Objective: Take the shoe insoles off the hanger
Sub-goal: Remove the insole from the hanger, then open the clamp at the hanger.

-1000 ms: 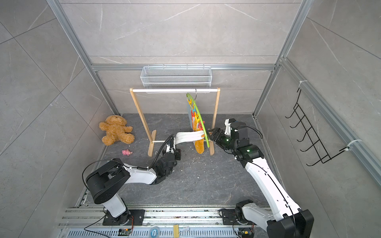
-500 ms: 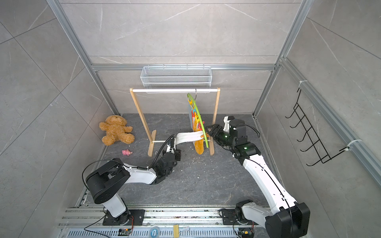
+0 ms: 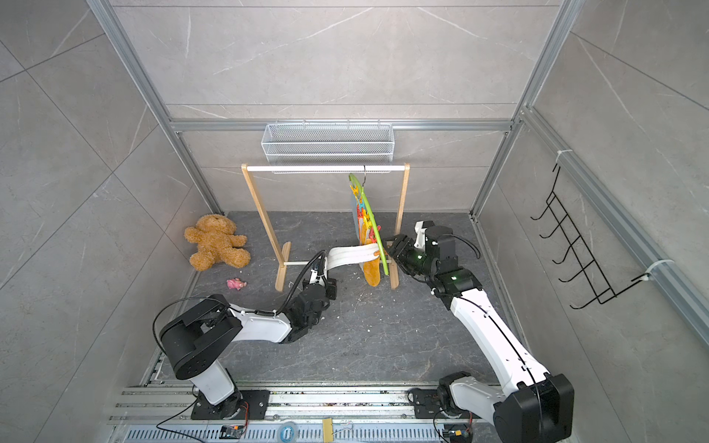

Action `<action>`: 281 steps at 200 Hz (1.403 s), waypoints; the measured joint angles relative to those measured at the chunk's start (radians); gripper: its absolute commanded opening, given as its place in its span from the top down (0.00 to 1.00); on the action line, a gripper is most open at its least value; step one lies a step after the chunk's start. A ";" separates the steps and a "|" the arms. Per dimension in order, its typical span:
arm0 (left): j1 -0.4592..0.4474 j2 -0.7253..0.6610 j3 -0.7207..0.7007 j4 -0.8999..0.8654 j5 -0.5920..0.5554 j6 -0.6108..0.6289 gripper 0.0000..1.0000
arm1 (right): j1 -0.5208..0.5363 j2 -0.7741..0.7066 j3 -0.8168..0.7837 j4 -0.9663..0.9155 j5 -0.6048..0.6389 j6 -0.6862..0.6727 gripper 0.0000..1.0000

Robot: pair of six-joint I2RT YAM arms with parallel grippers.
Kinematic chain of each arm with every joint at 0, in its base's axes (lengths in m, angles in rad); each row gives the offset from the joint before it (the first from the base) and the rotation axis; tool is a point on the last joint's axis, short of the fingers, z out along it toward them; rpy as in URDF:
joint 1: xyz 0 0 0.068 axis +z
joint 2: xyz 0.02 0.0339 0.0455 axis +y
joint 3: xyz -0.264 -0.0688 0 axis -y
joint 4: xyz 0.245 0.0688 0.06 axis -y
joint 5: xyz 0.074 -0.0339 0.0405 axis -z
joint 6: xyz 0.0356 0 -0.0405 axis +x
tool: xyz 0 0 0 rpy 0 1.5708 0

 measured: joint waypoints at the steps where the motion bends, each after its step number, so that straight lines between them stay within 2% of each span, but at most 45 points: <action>1: 0.000 0.000 0.000 0.000 0.000 0.000 1.00 | 0.000 0.000 0.000 0.000 0.000 0.000 0.39; 128: 0.000 0.000 0.000 -0.001 0.000 -0.005 1.00 | -0.001 0.000 -0.011 0.034 -0.027 0.035 0.66; 208: 0.000 -0.019 -0.003 -0.026 -0.002 -0.013 1.00 | -0.003 0.000 -0.015 0.044 -0.048 0.040 0.72; 281: 0.000 -0.060 -0.081 -0.033 -0.053 -0.050 1.00 | -0.003 0.018 -0.024 0.070 -0.075 0.040 0.73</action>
